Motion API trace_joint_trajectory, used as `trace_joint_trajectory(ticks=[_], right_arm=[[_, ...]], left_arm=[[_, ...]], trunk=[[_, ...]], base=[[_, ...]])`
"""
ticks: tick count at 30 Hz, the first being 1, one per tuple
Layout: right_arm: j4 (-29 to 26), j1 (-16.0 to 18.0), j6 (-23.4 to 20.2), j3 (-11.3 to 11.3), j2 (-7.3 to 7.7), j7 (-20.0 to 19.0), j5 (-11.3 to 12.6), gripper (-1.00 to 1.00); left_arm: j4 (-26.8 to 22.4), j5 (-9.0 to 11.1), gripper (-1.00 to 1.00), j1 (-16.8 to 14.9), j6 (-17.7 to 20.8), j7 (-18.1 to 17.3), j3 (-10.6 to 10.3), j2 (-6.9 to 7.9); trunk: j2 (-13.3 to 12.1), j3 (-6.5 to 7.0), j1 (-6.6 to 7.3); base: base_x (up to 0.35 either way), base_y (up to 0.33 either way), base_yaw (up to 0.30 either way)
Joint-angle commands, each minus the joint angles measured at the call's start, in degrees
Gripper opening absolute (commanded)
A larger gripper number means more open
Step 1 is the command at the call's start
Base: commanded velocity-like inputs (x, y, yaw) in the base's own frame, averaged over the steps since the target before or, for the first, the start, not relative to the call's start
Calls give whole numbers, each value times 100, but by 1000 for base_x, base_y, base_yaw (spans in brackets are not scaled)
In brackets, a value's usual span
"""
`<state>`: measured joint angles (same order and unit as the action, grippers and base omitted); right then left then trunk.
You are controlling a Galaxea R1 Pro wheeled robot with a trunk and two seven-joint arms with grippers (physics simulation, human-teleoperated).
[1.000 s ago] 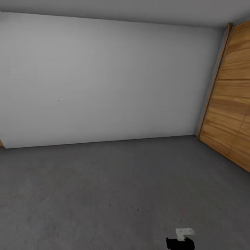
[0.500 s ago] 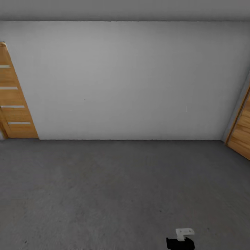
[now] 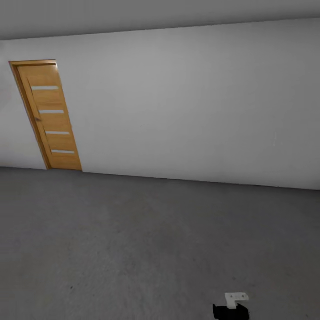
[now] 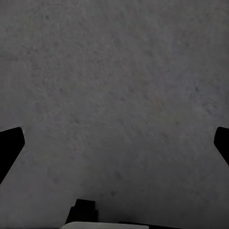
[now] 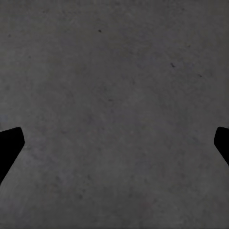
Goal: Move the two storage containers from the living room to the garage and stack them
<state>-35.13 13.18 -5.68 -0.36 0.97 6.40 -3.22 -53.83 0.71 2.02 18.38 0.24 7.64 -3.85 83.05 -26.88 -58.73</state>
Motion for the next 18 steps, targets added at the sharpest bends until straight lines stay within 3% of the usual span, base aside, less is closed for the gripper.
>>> trace_joint_trajectory(ticks=[1,4,9,14,18], right_arm=[[7,-3,-35,0,1,-21,-31,100],[282,-33,326,-2,16,-50,-33,100],[1164,-57,1671,-7,63,-50,-55,100],[2042,-99,2391,-2,174,-66,-63,100],[3377,-164,3933,8,232,-71,-67,100]], left_arm=[[-13,8,100,0,34,3,10,-3],[-9,8,100,2,-40,3,10,-2],[32,8,100,1,-247,10,10,-8],[163,8,100,1,-293,9,-4,-11],[188,8,100,0,-299,7,-6,-11]], trunk=[[3,-5,0],[3,-5,0],[3,-5,0],[3,-5,0],[3,-5,0]], base=[[0,22,300],[0,9,300],[0,2,300],[0,0,300],[0,0,300]])
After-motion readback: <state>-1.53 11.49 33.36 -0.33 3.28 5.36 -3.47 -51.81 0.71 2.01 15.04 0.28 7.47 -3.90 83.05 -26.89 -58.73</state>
